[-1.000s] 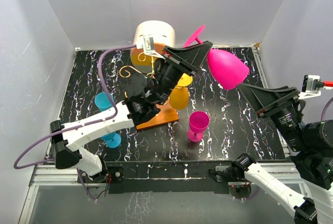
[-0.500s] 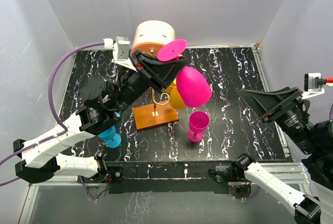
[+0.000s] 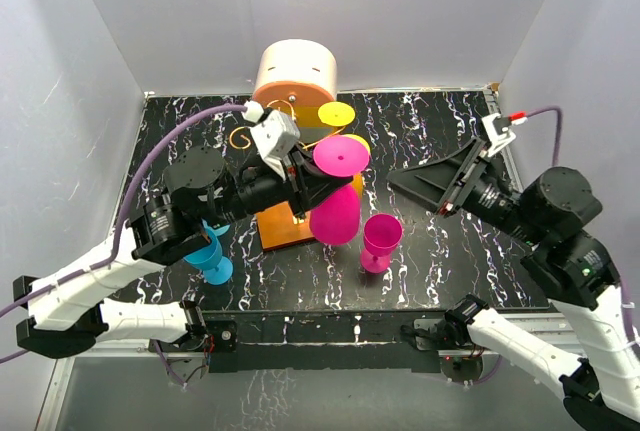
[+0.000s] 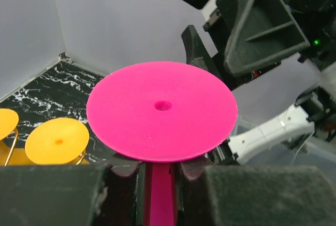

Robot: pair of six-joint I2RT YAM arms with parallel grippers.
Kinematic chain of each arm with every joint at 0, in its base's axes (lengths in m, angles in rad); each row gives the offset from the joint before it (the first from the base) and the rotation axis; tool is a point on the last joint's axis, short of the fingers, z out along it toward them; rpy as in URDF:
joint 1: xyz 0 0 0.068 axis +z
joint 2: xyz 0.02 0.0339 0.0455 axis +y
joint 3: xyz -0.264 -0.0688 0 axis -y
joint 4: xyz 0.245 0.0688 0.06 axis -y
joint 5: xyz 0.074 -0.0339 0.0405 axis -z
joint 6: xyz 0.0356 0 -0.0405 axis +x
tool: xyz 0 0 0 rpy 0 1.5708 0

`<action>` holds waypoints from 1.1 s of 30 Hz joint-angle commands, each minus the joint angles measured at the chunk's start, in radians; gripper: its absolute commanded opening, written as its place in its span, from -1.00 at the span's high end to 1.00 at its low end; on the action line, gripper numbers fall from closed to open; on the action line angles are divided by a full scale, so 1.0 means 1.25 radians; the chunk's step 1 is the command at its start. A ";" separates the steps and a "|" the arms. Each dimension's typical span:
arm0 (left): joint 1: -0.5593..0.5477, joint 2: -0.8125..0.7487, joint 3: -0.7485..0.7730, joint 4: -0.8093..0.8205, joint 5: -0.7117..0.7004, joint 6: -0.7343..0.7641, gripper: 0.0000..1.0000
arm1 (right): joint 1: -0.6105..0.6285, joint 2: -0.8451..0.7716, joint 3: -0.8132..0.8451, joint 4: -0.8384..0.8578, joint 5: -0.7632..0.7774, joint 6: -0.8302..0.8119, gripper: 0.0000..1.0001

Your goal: Place the wine glass upside down on the wine glass rack

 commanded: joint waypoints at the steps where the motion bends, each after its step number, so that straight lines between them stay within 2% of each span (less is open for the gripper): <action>1: -0.001 -0.046 0.039 -0.097 0.085 0.097 1.00 | 0.003 -0.032 -0.088 0.172 -0.103 0.153 -0.34; 13: -0.002 -0.028 0.068 -0.155 0.122 0.150 1.00 | 0.003 -0.011 -0.092 0.211 -0.124 0.249 -0.19; 25: -0.001 0.070 0.135 -0.173 0.162 0.179 1.00 | 0.003 -0.002 -0.088 0.172 -0.139 0.244 -0.13; 31: -0.001 0.084 0.124 -0.150 0.187 0.194 1.00 | 0.002 -0.011 -0.071 0.104 -0.086 0.244 0.08; 33: -0.002 0.083 0.116 -0.134 0.206 0.195 1.00 | 0.003 -0.020 -0.074 0.102 -0.077 0.255 0.22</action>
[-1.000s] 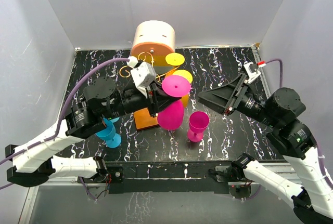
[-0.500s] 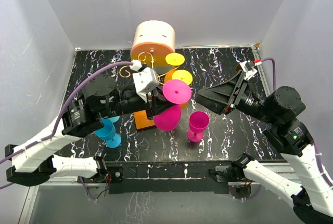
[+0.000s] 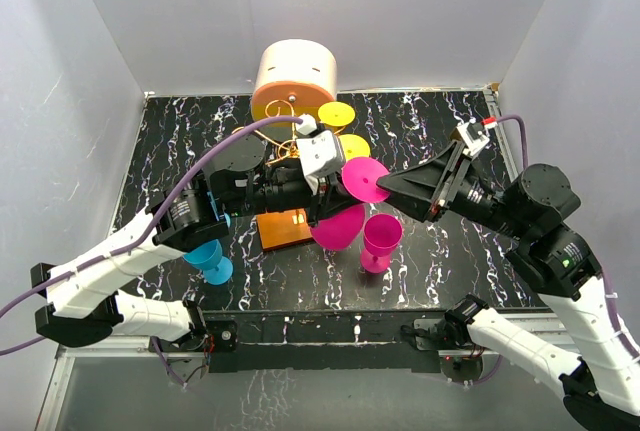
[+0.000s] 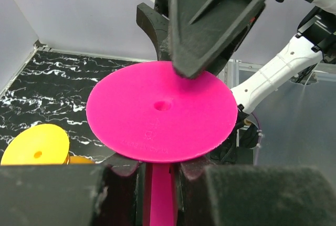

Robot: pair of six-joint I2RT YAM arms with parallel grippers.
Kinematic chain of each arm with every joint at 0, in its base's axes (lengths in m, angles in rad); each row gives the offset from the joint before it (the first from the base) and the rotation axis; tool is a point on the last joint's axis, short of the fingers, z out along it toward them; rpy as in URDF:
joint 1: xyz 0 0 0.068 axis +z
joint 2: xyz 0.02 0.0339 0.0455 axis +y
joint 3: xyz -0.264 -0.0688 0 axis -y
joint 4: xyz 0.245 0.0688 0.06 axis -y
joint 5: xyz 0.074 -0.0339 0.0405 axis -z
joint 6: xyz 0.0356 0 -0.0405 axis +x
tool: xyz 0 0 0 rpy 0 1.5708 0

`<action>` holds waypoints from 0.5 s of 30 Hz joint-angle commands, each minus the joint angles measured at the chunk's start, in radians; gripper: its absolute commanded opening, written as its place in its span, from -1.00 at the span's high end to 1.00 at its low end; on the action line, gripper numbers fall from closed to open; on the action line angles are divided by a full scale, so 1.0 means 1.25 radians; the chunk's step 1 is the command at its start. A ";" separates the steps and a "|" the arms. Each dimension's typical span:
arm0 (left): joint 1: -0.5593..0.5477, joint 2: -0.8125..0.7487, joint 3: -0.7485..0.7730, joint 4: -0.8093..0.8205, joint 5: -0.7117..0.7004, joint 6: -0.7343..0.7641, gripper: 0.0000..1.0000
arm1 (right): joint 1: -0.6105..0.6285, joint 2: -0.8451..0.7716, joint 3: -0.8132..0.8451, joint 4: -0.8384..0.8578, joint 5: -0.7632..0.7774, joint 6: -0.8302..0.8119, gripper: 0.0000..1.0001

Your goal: Place the wine glass upside down on the wine glass rack

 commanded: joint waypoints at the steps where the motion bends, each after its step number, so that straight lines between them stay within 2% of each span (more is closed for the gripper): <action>1: -0.002 -0.015 0.010 0.050 0.054 0.016 1.00 | 0.003 -0.023 0.028 -0.011 0.037 0.016 0.31; 6: -0.001 -0.008 0.006 0.069 0.063 0.014 1.00 | 0.003 -0.049 0.030 -0.028 0.073 0.037 0.85; 8: -0.002 0.001 0.017 0.061 0.051 -0.005 0.74 | 0.003 -0.056 0.033 -0.034 0.084 0.039 1.00; 10: -0.001 0.013 0.040 0.042 0.040 -0.030 0.32 | 0.003 -0.059 0.032 -0.037 0.089 0.043 1.00; 15: -0.002 0.014 0.036 0.020 0.031 -0.083 -0.12 | 0.003 -0.070 0.034 -0.070 0.108 0.052 1.00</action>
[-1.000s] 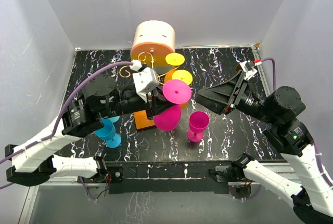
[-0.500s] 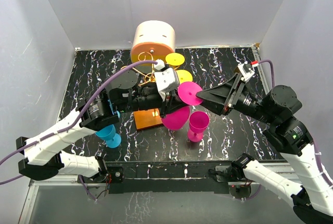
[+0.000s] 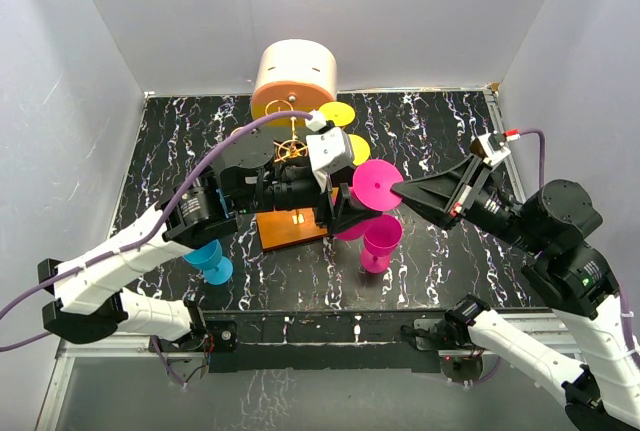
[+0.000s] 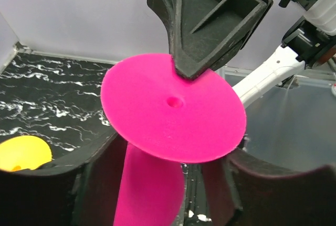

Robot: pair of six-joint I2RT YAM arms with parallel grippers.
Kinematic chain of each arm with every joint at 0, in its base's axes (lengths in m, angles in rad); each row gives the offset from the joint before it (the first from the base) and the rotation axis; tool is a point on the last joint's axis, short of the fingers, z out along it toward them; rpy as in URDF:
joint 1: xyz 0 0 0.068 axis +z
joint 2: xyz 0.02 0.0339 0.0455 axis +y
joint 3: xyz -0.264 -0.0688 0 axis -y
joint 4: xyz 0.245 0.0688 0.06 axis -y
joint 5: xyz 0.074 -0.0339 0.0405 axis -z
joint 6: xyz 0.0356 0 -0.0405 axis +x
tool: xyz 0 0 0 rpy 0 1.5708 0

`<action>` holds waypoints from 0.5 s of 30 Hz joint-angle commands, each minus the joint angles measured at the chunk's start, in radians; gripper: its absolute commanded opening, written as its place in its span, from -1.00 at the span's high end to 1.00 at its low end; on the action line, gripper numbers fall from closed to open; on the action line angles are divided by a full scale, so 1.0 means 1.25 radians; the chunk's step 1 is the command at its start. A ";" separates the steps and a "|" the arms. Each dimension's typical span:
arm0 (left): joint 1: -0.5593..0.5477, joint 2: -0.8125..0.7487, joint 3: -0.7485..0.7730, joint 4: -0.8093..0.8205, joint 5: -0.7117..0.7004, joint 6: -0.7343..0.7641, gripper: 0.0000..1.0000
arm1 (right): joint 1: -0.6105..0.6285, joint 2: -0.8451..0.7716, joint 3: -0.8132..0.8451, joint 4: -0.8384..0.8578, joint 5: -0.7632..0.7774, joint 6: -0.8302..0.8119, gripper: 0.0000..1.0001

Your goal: Place the wine glass upside down on the wine glass rack

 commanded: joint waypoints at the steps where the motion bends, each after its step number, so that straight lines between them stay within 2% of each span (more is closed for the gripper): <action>1: 0.001 -0.023 0.011 -0.001 -0.010 -0.067 -0.17 | 0.001 -0.014 0.037 -0.030 0.047 0.006 1.00; 4: 0.000 -0.054 -0.029 0.019 0.000 -0.106 -0.31 | 0.001 -0.026 0.055 -0.086 0.085 -0.005 1.00; 9: 0.000 -0.092 -0.068 0.064 0.000 -0.224 -0.38 | 0.001 -0.044 0.081 -0.156 0.146 -0.033 1.00; 15: 0.001 -0.100 -0.170 0.290 -0.017 -0.600 -0.36 | 0.001 -0.085 0.077 -0.158 0.228 -0.110 1.00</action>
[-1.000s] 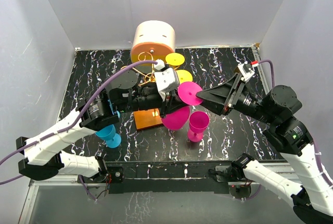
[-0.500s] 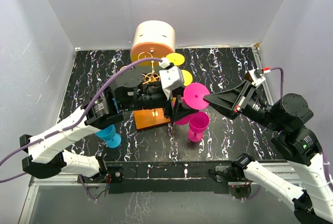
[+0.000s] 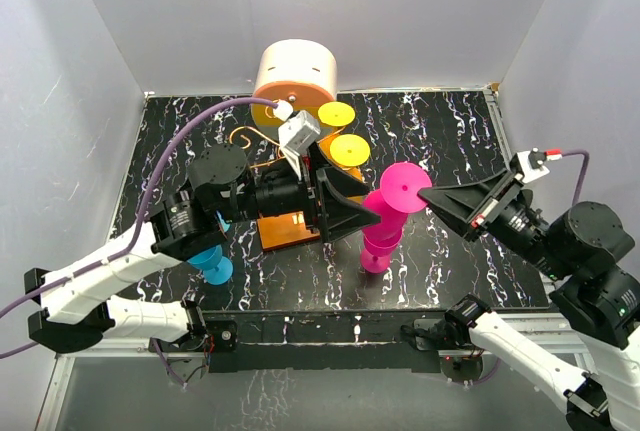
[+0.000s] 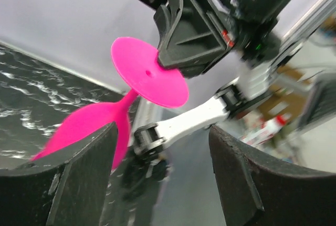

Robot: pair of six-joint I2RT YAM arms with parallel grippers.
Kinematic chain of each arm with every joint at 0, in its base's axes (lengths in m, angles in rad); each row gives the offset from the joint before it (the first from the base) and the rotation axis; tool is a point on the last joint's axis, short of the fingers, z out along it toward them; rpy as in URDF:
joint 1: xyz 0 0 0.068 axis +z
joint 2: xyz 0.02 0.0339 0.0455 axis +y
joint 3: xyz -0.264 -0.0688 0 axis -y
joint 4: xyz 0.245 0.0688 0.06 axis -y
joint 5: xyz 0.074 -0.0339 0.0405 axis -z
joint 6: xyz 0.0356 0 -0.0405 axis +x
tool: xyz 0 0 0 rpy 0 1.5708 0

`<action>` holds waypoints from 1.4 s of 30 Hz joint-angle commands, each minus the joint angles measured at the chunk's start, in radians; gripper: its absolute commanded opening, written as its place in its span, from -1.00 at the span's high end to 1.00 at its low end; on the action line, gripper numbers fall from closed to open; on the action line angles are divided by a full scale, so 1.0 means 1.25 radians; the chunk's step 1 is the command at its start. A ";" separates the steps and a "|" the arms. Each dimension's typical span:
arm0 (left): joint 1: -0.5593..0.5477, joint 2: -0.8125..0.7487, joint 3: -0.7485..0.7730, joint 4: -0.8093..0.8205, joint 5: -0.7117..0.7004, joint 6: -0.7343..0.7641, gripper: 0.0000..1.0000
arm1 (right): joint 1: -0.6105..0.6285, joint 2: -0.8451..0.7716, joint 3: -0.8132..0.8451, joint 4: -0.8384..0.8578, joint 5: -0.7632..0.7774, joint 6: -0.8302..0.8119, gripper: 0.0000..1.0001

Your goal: Place the wine glass upside down on the wine glass rack

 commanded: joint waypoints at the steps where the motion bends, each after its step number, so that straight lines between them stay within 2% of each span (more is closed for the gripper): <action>1: 0.001 -0.027 -0.088 0.216 -0.034 -0.346 -0.36 | 0.001 -0.032 0.020 0.027 0.085 -0.078 1.00; 5: 0.001 -0.008 -0.056 0.152 -0.124 -0.477 -0.35 | 0.001 -0.054 0.005 0.076 0.081 -0.129 1.00; 10: 0.001 0.006 -0.030 0.138 -0.179 -0.505 -0.34 | 0.001 -0.046 0.029 0.052 0.084 -0.176 1.00; 14: 0.001 0.031 -0.005 0.133 -0.172 -0.514 -0.31 | 0.001 -0.037 0.033 0.035 0.081 -0.199 1.00; 21: 0.005 0.037 -0.022 0.145 -0.222 -0.540 0.11 | 0.001 -0.025 0.028 0.039 0.037 -0.225 1.00; 30: 0.020 0.075 -0.003 0.119 -0.160 -0.555 0.20 | 0.001 -0.023 0.008 0.060 0.017 -0.229 1.00; 39: 0.033 0.080 -0.038 0.135 -0.129 -0.573 0.59 | 0.001 -0.017 0.000 0.064 0.031 -0.232 1.00; 42: 0.037 0.079 -0.049 0.149 -0.112 -0.585 0.64 | 0.001 -0.011 -0.001 0.060 0.031 -0.234 1.00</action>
